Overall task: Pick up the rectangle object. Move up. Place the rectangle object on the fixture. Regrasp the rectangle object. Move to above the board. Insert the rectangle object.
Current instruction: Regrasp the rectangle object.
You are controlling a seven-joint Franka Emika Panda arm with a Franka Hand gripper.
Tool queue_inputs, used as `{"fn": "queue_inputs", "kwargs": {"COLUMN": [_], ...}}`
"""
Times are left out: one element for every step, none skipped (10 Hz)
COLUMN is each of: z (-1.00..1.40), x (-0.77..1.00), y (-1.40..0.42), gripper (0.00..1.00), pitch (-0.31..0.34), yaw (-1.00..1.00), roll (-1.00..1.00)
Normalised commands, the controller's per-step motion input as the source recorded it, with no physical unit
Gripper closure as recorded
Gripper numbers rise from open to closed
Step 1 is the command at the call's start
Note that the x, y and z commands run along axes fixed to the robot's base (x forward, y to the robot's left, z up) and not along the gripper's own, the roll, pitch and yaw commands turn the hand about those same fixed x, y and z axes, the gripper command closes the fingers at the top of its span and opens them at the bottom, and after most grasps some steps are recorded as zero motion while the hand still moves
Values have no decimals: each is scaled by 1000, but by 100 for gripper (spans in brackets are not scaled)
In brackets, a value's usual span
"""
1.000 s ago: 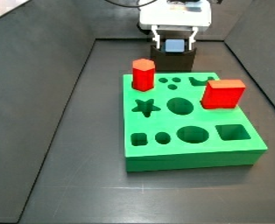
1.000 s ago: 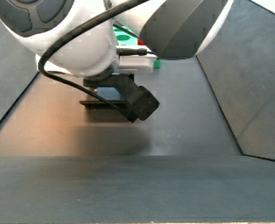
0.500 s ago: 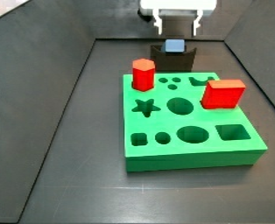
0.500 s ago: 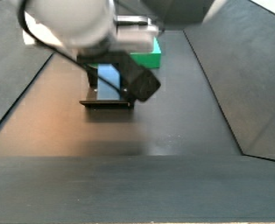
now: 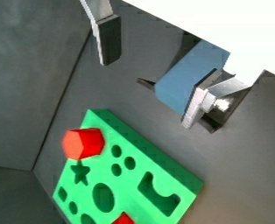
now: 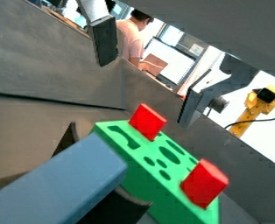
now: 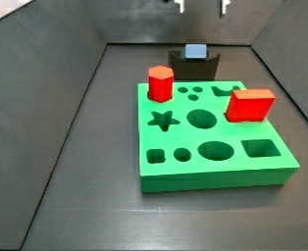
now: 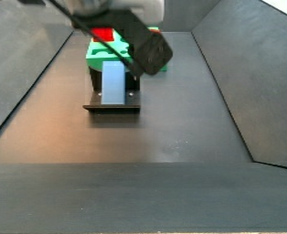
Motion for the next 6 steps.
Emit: {"fn": "queue_inputs", "kwargs": {"z": [653, 560, 306, 175, 50, 28], "x": [-107, -114, -120, -103, -40, -29], "y": [-782, -707, -507, -403, -114, -24], "gripper": [0, 0, 0, 0, 0, 0], "pitch": [50, 44, 33, 31, 30, 31], "yaw": [38, 37, 36, 36, 35, 35], "roll": [1000, 1000, 1000, 1000, 1000, 1000]}}
